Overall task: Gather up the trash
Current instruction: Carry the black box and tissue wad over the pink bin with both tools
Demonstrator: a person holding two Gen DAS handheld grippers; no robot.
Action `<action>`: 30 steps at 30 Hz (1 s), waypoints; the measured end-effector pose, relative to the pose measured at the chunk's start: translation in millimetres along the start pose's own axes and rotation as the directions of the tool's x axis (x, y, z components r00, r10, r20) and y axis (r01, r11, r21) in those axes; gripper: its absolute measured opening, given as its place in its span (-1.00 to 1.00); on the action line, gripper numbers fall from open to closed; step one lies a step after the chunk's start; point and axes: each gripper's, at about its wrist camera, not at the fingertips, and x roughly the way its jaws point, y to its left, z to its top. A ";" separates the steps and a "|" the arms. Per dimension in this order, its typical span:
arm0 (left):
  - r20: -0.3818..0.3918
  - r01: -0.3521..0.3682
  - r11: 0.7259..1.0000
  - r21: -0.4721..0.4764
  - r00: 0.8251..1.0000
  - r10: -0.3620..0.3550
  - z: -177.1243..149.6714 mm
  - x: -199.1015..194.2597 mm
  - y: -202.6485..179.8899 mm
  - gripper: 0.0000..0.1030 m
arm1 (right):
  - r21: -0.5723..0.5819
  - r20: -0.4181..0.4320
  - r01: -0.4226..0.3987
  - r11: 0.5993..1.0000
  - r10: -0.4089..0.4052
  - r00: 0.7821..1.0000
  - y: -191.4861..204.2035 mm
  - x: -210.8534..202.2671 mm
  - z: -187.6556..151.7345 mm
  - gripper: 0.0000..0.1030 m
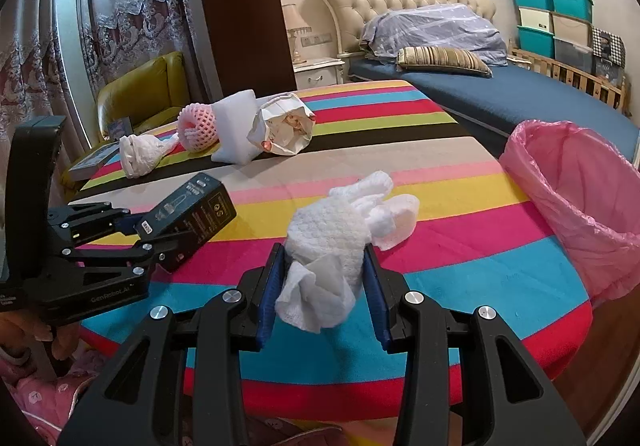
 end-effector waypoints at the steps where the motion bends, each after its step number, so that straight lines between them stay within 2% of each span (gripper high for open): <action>1: 0.012 -0.006 1.000 0.008 1.000 0.006 0.5 -2.1 -2.6 -0.27 | -0.002 0.000 -0.001 1.000 0.001 1.000 0.0 -0.1 -0.1 -0.26; 9: 0.037 -0.005 1.000 0.007 0.999 0.004 12.0 -7.1 -9.9 -0.27 | 0.009 0.023 0.004 1.000 -0.004 1.000 -7.1 -6.7 1.2 -0.26; 16: 0.068 0.019 0.999 0.030 0.997 -0.021 30.8 -6.2 -30.8 -0.27 | 0.025 0.057 0.028 0.999 -0.030 0.998 -23.5 -19.3 4.0 -0.26; 23: 0.130 0.046 0.998 0.050 0.990 -0.053 57.6 -4.8 -61.1 -0.27 | 0.051 0.096 0.121 0.991 -0.125 0.988 -57.7 -37.1 6.3 -0.26; 30: 0.161 0.120 0.987 0.107 0.977 -0.136 91.6 4.6 -102.0 -0.27 | 0.066 0.136 0.225 0.972 -0.232 0.963 -105.2 -58.2 12.8 -0.26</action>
